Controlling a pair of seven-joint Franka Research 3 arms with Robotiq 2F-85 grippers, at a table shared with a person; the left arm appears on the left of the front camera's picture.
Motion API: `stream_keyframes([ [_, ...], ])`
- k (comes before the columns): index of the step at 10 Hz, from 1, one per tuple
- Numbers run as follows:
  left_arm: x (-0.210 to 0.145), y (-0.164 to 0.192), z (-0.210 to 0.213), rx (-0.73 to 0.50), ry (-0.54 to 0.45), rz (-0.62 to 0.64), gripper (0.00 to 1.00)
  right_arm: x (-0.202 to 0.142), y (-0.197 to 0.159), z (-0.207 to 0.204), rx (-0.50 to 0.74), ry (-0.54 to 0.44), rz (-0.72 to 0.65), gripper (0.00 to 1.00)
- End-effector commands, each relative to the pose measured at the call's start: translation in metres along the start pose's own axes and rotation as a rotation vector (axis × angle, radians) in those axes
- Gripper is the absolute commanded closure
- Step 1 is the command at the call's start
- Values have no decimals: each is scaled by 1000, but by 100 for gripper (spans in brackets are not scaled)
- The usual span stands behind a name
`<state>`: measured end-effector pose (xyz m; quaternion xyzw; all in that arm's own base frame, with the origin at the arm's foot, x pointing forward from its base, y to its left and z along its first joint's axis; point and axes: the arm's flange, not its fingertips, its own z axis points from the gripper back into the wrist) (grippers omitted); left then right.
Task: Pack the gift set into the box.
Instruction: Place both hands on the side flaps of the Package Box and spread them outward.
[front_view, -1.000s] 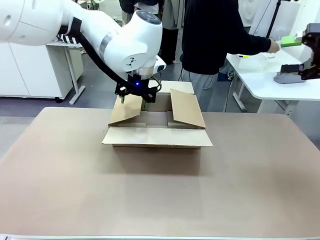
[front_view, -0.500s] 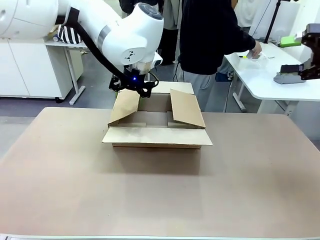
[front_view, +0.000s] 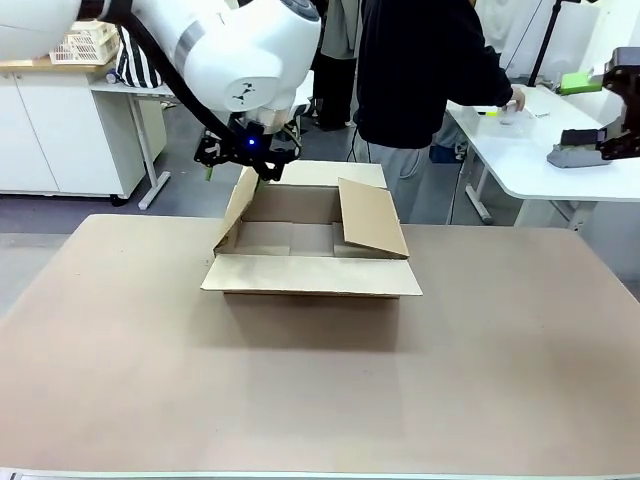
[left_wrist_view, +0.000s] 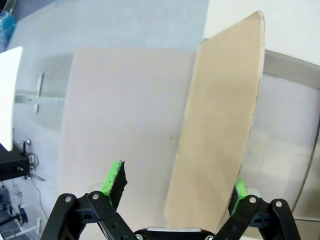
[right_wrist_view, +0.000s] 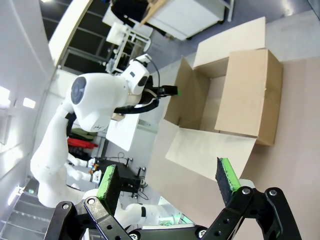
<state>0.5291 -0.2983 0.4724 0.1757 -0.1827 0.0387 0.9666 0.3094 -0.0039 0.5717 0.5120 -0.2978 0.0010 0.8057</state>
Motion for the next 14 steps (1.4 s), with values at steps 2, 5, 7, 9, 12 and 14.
stream_keyframes([
  [2, -8, 32, -1, -31, 9, 55, 0, 3, 0, -4, 26, -15, 23, 0],
  [5, -5, 63, 1, -148, 61, 43, 0, 3, 0, -4, 26, -15, 23, 0],
  [7, 0, 88, -5, -243, 103, 36, 0, 3, 0, -4, 26, -15, 23, 0],
  [9, 6, 121, -21, -279, 136, 89, 0, 3, 0, -4, 26, -15, 23, 0],
  [12, 20, 161, -57, -436, 203, -12, 0, 3, 0, -4, 26, -15, 23, 0],
  [14, 24, 181, -78, -577, 248, -94, 0, 3, 0, -4, 26, -15, 23, 0],
])
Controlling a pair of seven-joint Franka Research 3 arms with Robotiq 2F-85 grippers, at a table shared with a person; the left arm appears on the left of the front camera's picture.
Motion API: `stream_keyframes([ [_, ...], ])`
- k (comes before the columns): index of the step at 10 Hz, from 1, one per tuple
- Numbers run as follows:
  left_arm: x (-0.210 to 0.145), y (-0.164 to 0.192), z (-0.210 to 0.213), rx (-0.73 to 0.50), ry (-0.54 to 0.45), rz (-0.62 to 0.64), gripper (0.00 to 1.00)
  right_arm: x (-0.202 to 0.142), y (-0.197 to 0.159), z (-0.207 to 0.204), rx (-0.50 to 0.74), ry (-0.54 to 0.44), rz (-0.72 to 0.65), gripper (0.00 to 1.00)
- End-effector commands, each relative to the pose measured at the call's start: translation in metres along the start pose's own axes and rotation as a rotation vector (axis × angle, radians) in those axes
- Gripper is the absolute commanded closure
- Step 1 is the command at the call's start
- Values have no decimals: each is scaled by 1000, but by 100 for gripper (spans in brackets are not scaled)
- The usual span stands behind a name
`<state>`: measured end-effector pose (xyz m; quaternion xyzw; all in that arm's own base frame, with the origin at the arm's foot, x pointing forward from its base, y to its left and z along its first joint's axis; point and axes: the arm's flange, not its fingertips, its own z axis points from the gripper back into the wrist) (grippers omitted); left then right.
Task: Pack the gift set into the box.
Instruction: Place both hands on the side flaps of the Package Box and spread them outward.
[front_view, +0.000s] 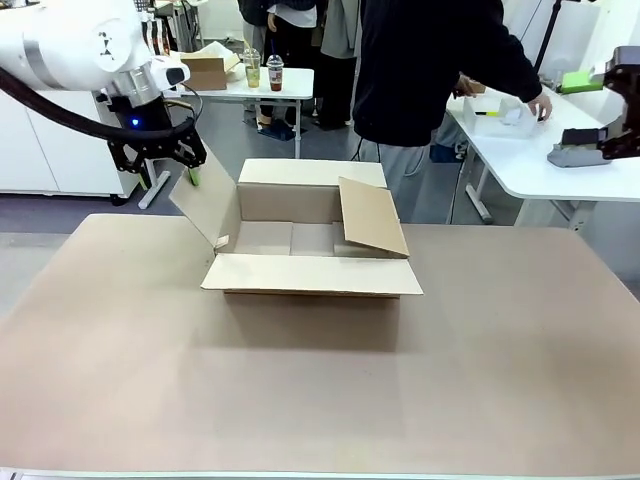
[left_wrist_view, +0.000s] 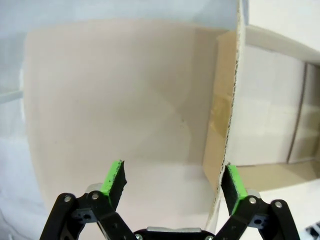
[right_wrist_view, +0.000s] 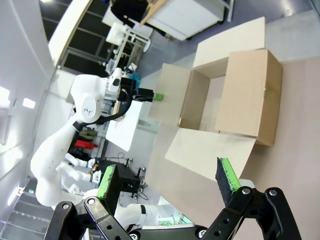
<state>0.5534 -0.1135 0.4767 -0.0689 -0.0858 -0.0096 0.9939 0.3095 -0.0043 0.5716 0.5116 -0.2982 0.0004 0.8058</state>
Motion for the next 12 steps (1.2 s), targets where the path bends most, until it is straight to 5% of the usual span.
stream_keyframes([
  [1, 1, 24, -8, -136, 86, -70, 0, 3, 0, -4, 27, -14, 24, 0],
  [8, 10, 81, -36, -492, 153, -207, 0, 3, 0, -4, 27, -14, 24, 0],
  [9, 6, 70, -32, -400, 130, -167, 0, 3, 0, -4, 27, -14, 24, 0],
  [12, 6, 70, -32, -400, 130, -167, 0, 3, 0, -4, 27, -14, 24, 0],
])
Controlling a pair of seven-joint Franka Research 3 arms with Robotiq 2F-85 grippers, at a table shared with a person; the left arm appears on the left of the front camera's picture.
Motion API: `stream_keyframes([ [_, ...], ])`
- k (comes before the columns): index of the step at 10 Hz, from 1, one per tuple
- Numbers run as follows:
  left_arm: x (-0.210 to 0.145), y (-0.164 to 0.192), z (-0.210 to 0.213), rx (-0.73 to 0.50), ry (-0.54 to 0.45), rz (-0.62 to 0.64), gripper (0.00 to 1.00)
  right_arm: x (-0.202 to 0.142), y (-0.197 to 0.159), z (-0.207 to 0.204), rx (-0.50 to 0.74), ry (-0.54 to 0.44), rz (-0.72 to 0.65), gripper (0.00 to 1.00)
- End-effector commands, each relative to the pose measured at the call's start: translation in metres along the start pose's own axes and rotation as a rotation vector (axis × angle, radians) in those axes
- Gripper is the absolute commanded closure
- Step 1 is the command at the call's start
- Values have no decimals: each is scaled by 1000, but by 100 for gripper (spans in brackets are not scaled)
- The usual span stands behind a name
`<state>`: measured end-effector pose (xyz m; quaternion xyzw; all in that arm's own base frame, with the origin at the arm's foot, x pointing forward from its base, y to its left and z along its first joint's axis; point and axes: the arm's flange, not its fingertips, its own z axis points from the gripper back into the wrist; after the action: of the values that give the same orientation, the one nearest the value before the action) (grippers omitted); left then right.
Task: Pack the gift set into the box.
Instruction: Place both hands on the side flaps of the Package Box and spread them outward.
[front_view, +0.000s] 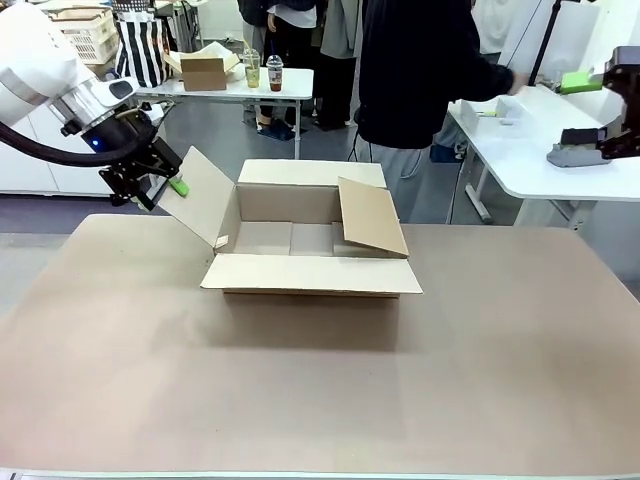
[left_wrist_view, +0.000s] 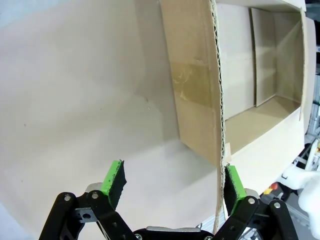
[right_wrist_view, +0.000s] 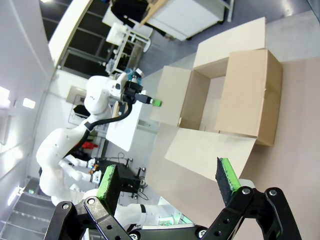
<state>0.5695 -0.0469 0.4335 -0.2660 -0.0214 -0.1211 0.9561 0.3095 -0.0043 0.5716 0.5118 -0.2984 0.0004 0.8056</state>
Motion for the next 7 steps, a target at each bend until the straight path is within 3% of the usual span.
stream_keyframes([
  [1, -2, -4, 2, 21, -5, 14, 0, 3, 0, -4, 26, -13, 24, 0],
  [3, -2, -4, 2, 21, -5, 14, 0, 13, 20, -17, -78, -11, -70, 0],
  [5, -2, -4, 2, 21, -5, 14, 0, 41, 76, -116, -433, 47, -26, 0],
  [7, -2, -4, 2, 21, -5, 14, 0, 46, 108, -215, -684, 179, 110, 0],
])
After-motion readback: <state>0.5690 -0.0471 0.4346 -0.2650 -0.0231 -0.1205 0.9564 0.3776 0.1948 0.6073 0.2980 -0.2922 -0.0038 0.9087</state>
